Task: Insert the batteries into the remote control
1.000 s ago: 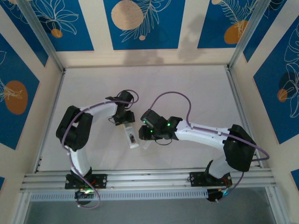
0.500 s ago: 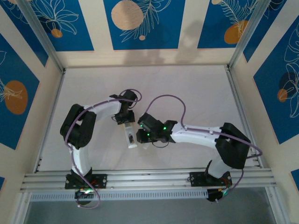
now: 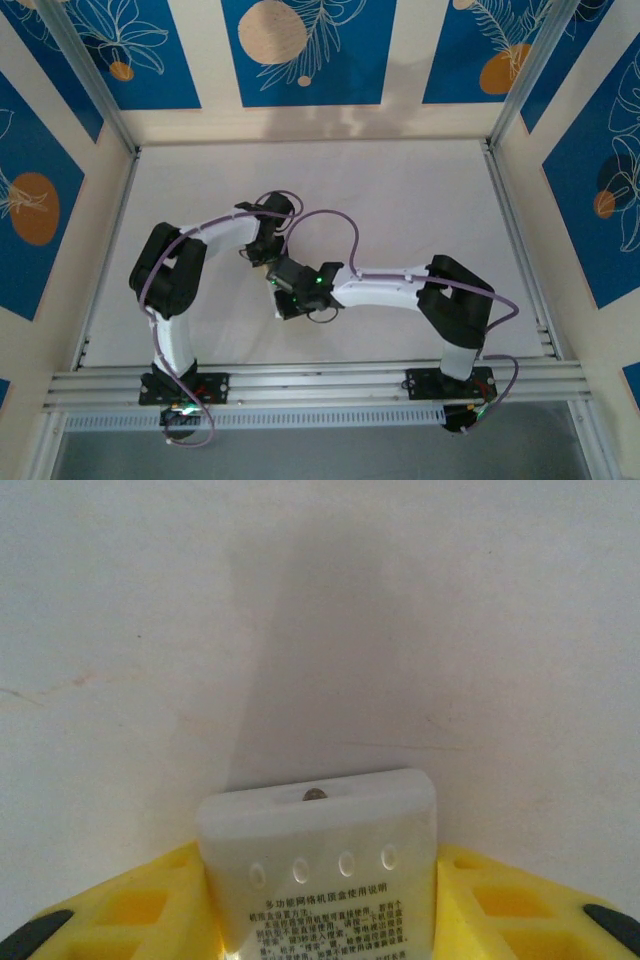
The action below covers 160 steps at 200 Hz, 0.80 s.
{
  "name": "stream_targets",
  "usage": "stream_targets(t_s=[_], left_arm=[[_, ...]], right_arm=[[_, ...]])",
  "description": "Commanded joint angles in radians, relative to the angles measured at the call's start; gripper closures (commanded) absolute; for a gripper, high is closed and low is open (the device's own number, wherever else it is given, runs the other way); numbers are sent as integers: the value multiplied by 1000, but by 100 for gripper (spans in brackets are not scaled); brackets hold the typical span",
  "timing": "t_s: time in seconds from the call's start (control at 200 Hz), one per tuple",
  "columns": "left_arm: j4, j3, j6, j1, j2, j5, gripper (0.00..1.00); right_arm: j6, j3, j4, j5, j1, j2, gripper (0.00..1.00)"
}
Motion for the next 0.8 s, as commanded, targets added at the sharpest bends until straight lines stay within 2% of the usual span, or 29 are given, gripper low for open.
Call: stream_targets(t_s=[0.0, 0.19, 0.795], left_arm=[[-51, -16, -14, -6, 31, -30, 60], [-49, -14, -10, -6, 28, -21, 61], [-50, -11, 1, -7, 36, -19, 63]], right_arm=[[-26, 52, -60, 49, 10, 23, 82], [-31, 98, -111, 97, 19, 49, 83], [-41, 138, -119, 82, 19, 113, 85]])
